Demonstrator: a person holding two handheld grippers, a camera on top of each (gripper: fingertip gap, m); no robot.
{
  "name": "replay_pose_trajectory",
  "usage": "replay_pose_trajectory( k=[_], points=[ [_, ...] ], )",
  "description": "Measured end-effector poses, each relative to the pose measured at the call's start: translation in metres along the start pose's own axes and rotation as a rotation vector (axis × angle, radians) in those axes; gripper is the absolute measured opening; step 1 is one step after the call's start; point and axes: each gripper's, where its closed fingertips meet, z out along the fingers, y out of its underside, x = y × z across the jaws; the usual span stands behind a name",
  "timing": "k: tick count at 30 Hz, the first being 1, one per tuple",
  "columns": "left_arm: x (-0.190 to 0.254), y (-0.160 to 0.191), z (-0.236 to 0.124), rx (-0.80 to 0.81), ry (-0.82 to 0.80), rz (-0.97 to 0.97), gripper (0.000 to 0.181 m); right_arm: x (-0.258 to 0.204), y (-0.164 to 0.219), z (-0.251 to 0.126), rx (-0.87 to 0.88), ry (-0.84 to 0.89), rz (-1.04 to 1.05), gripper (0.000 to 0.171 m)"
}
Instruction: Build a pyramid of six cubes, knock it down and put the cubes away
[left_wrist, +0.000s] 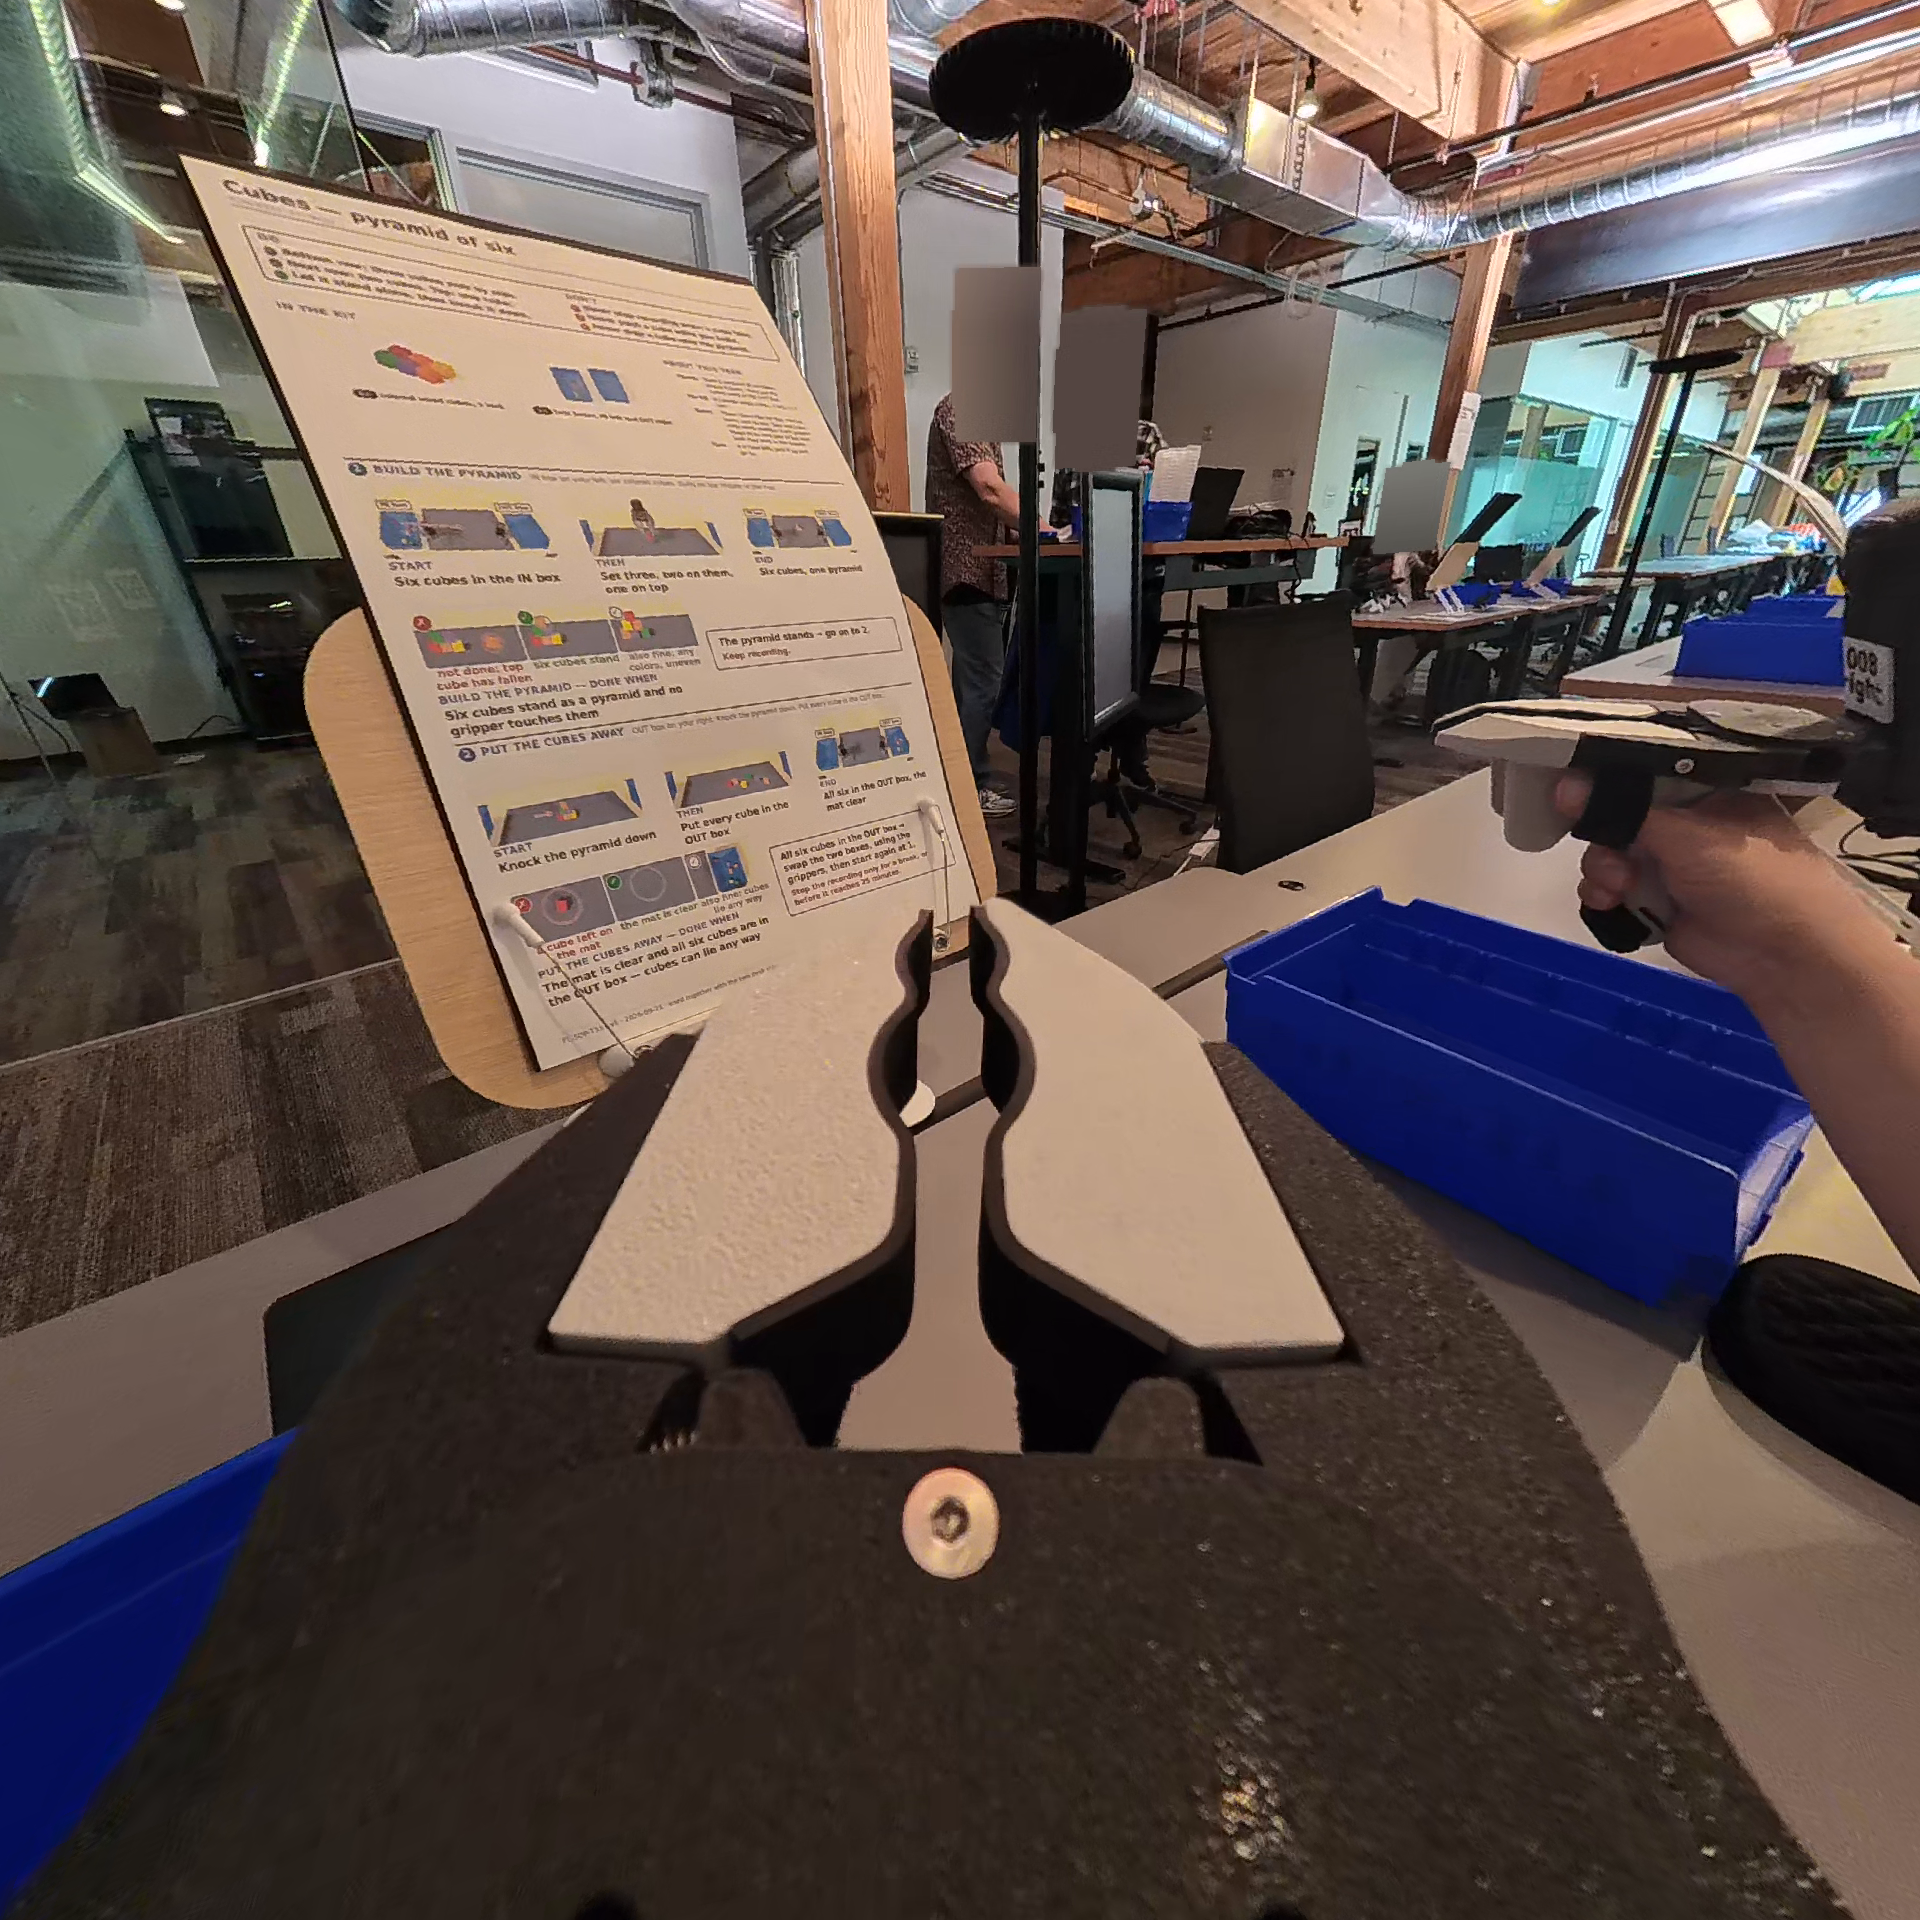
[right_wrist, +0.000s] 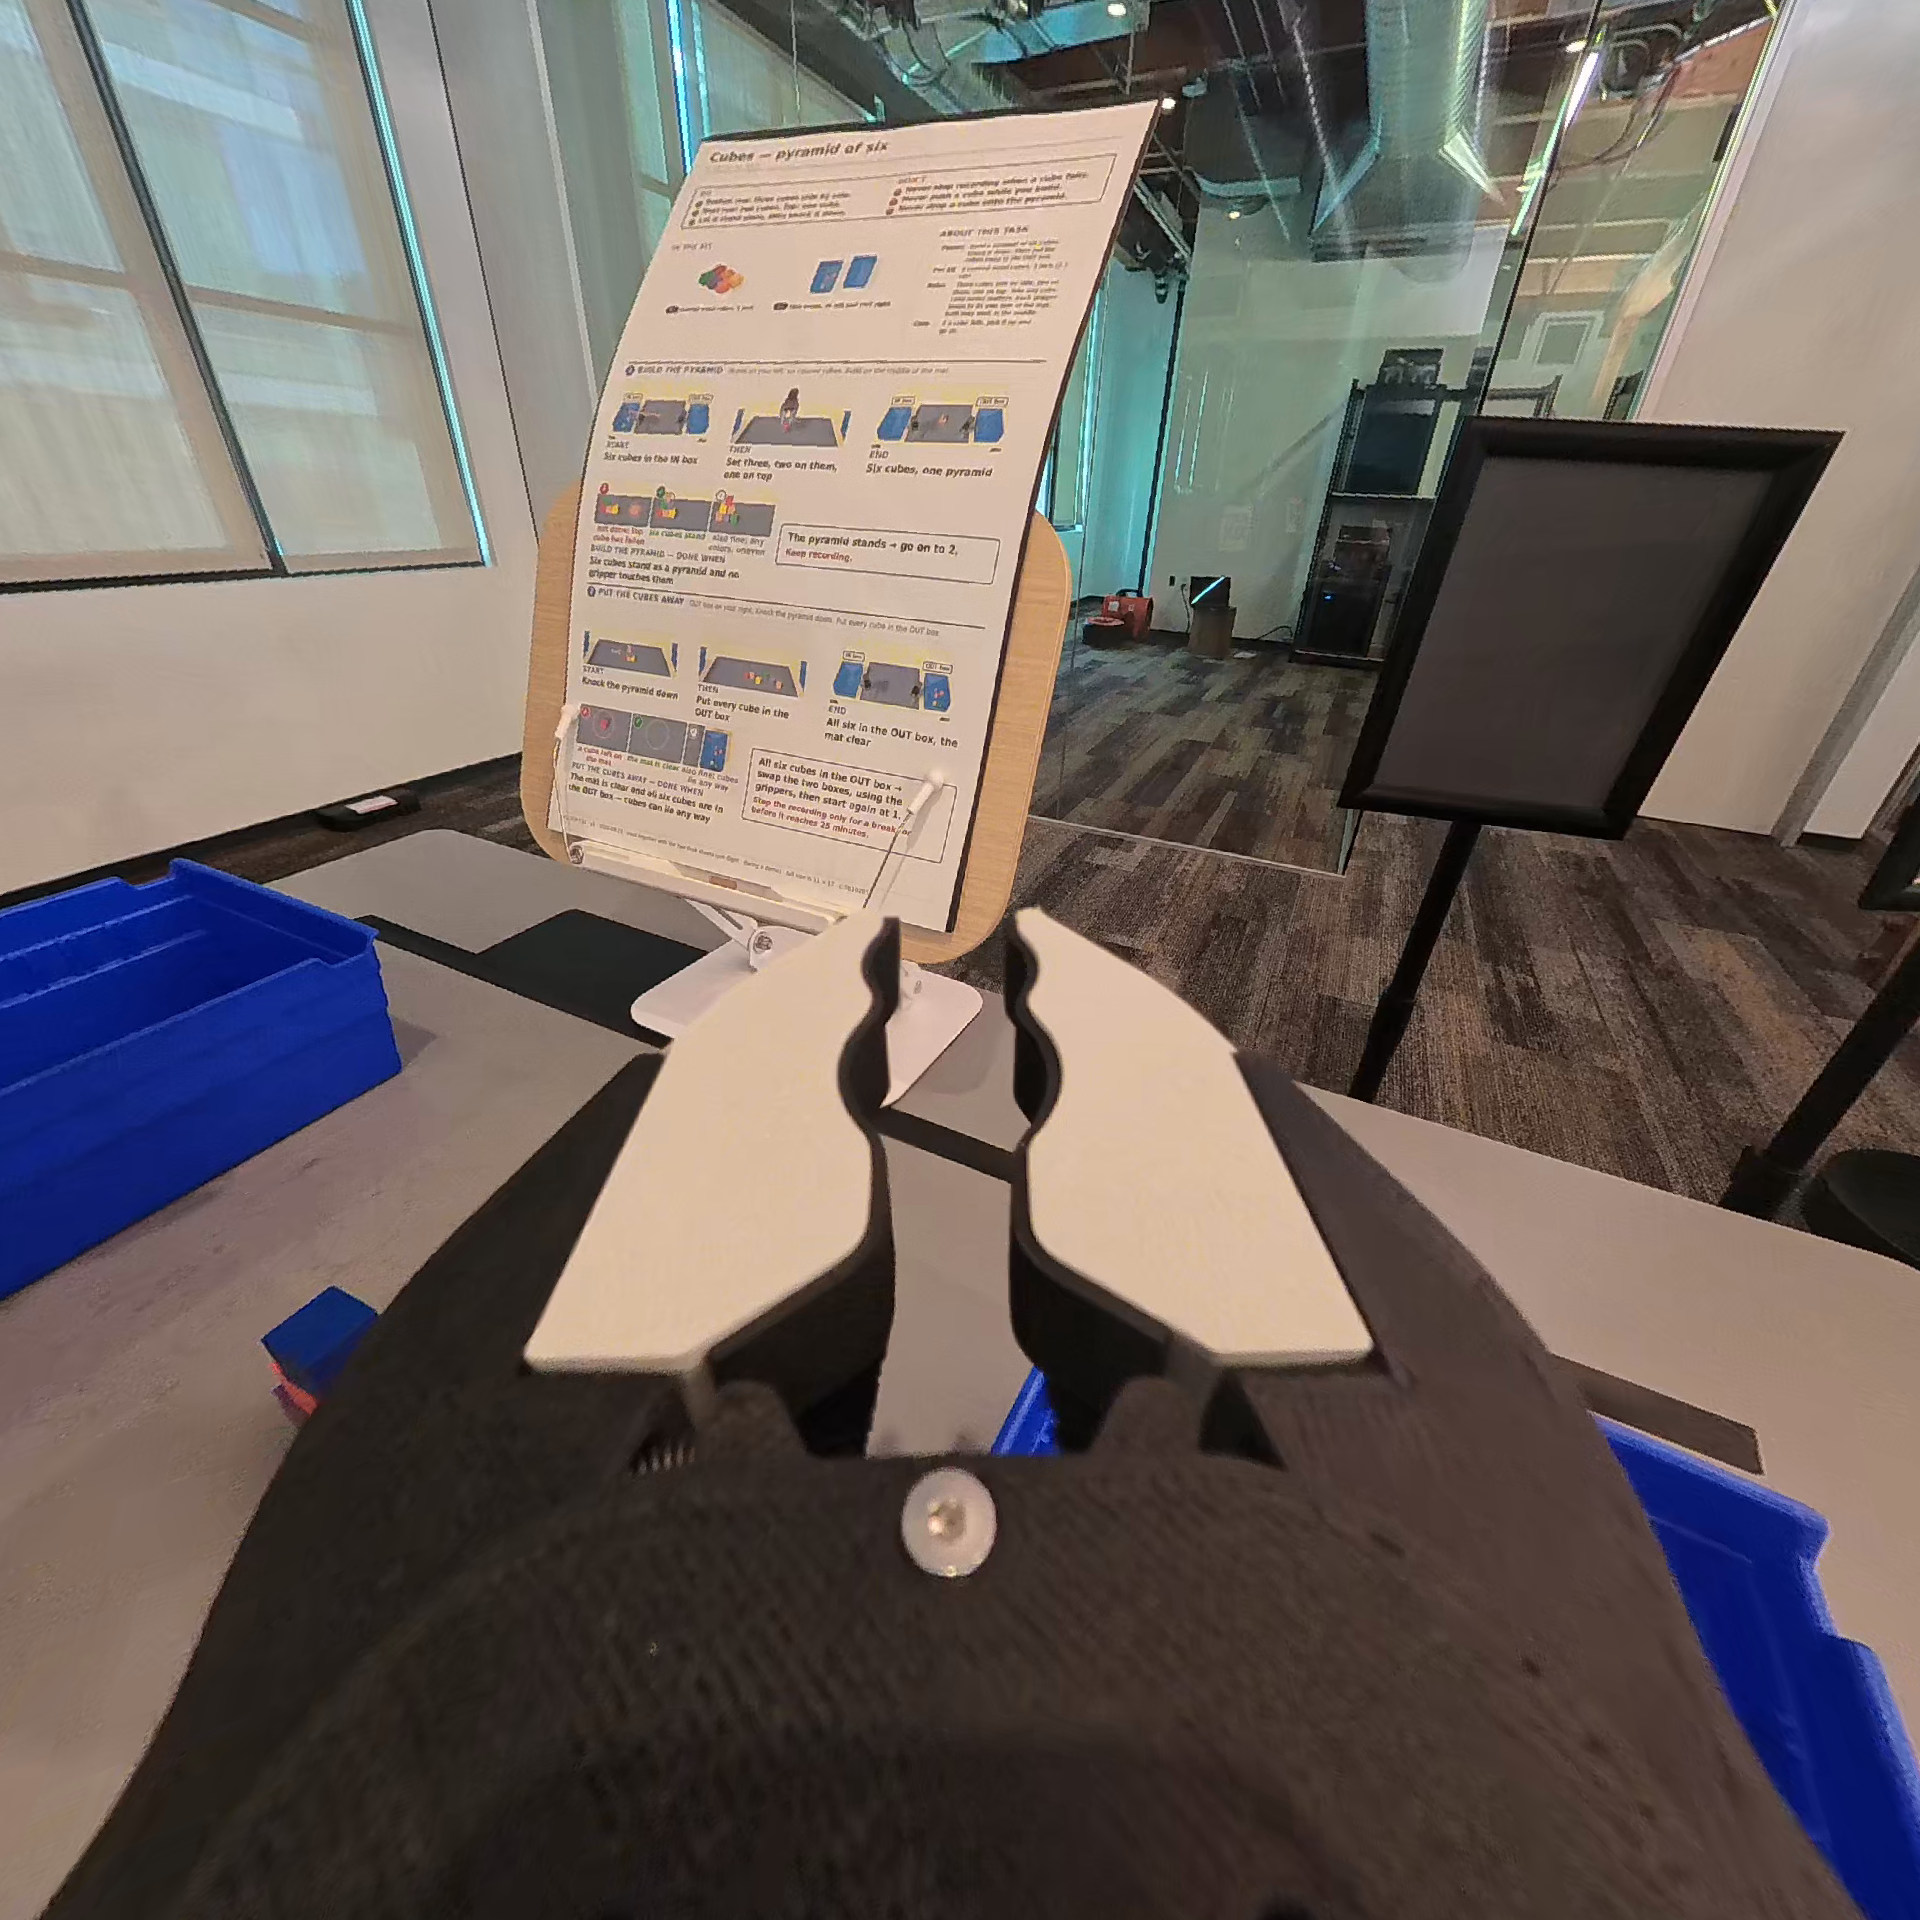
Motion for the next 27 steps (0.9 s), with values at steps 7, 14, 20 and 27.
replay_pose_trajectory(
  k=[7,14,20,27],
  points=[
    [-0.005,0.0021,0.0002,-0.008,-0.02,-0.007,0.005,0.0028,-0.0019,-0.0035,0.015,-0.006,0.035,0.002],
    [-0.0079,0.0015,-0.001,-0.003,-0.027,-0.019,0.004,0.0023,-0.0019,-0.0034,0.018,-0.011,0.042,0.0],
    [-0.007,0.0013,-0.0008,-0.004,-0.025,-0.018,0.003,0.0014,-0.0015,-0.0028,0.016,-0.015,0.042,0.0],
    [-0.0061,0.0006,-0.0009,-0.002,-0.023,-0.018,0.002,0.0014,-0.0028,-0.0035,0.022,-0.017,0.044,0.0]
  ],
)
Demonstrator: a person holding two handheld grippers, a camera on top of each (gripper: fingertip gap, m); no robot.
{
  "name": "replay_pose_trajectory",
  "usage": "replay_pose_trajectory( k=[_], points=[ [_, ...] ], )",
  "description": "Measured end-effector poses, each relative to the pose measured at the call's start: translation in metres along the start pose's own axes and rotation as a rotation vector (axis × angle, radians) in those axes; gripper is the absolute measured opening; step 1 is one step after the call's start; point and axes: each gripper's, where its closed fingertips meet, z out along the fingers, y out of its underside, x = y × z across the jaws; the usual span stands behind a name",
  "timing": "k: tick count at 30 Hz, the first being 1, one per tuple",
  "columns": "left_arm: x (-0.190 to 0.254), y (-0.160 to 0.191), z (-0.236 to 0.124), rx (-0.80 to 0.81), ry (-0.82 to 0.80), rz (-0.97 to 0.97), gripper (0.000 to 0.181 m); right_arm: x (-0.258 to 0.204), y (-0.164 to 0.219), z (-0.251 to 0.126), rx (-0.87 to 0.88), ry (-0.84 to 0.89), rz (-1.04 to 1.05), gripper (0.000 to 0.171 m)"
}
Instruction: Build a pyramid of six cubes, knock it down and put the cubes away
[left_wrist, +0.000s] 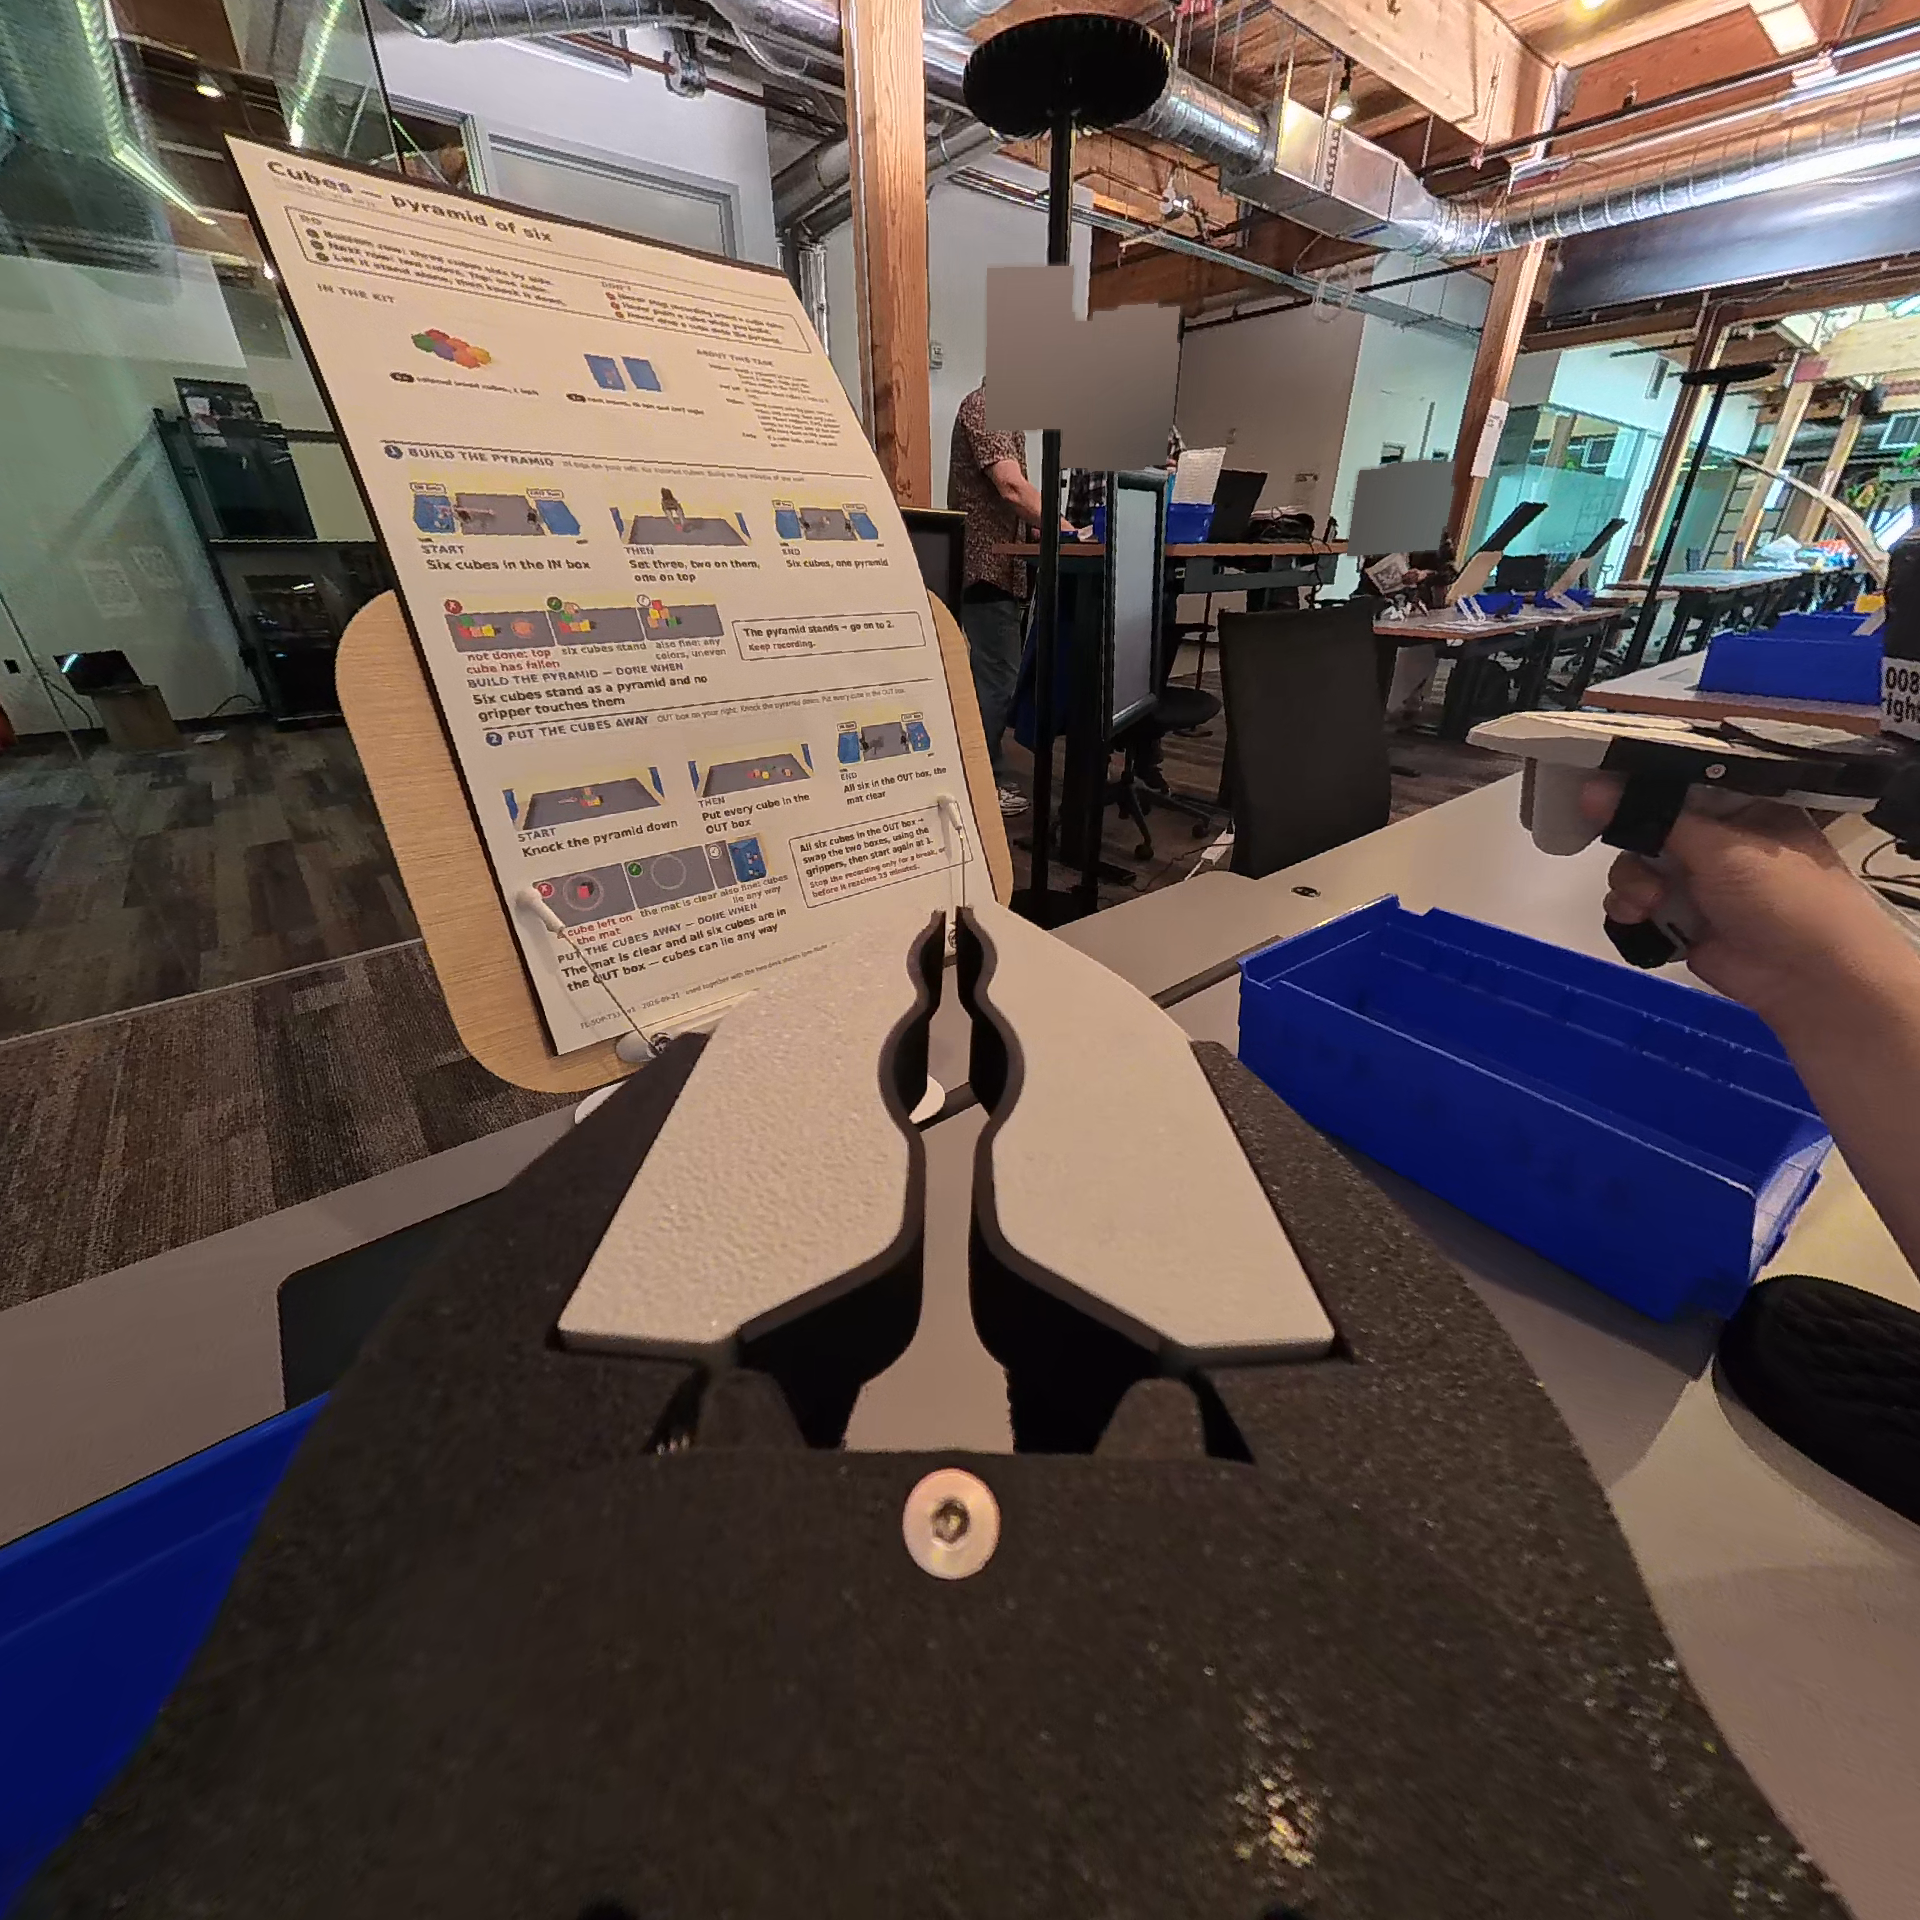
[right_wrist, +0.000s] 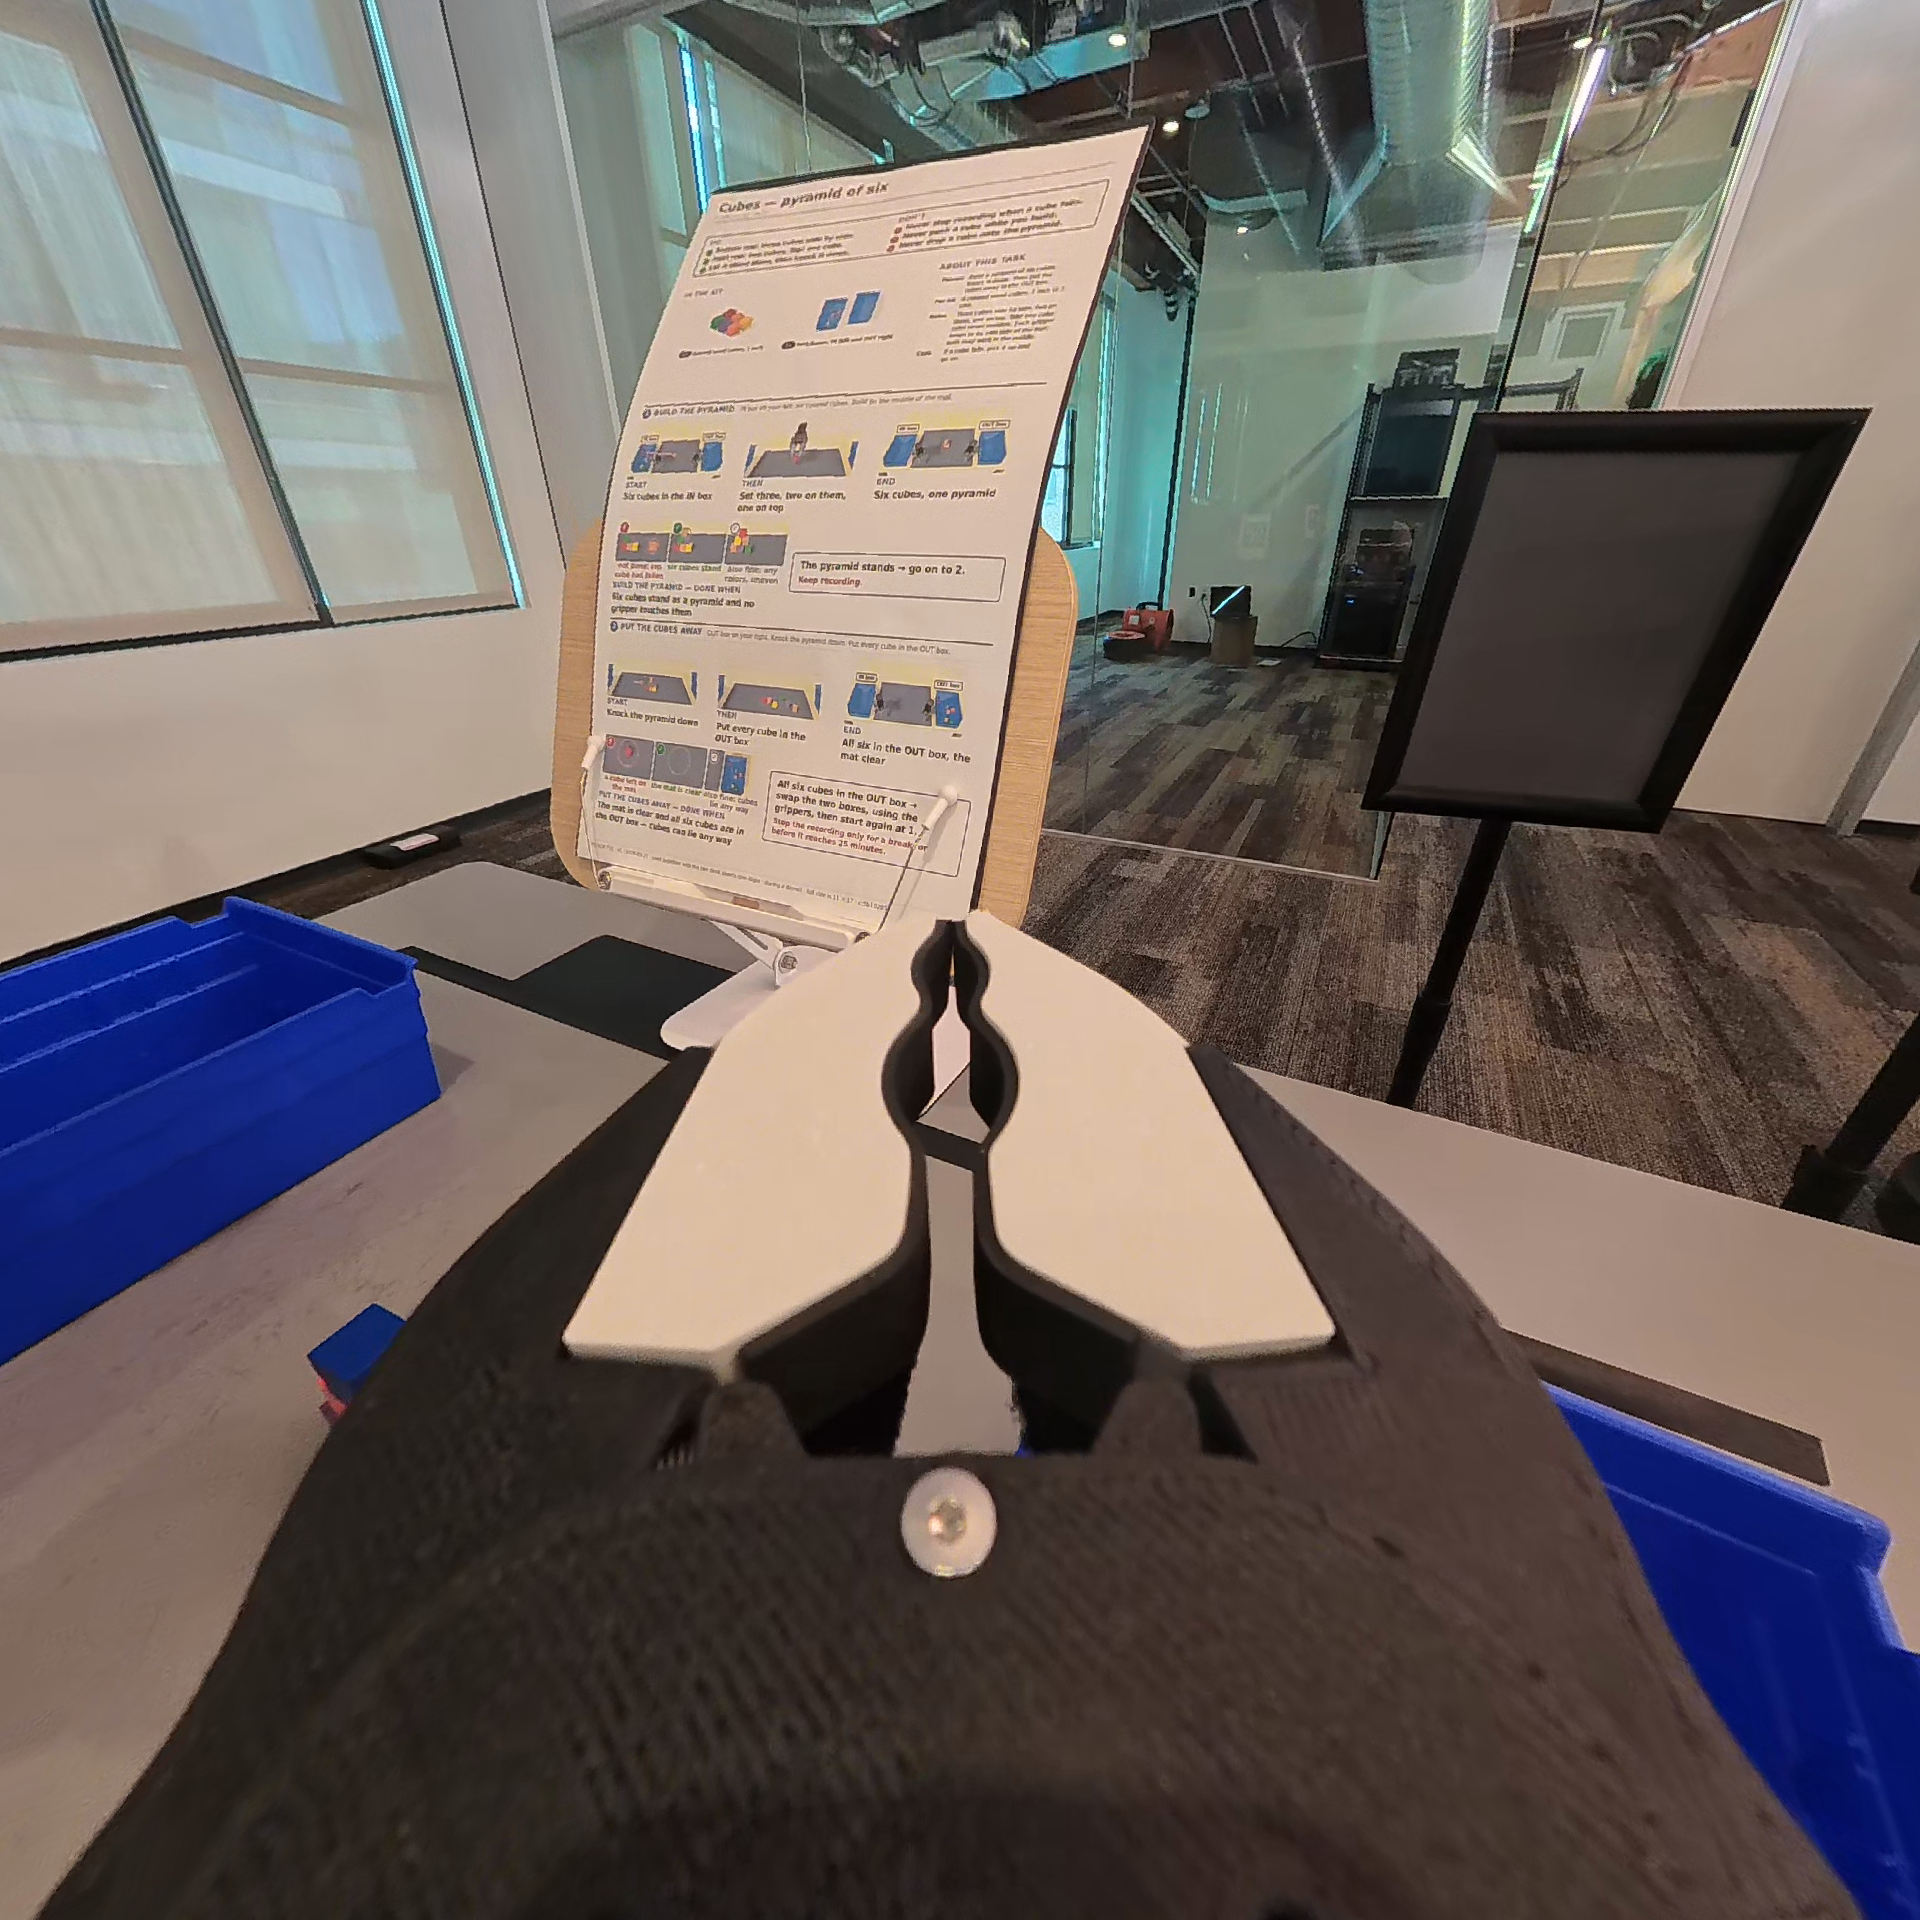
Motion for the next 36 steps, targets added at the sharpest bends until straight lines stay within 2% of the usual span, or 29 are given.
replay_pose_trajectory(
  k=[36],
  points=[
    [-0.006,0.007,0.001,-0.041,-0.019,-0.023,0.001,-0.011,-0.003,0.001,-0.019,-0.006,-0.06,0.0]
  ],
)
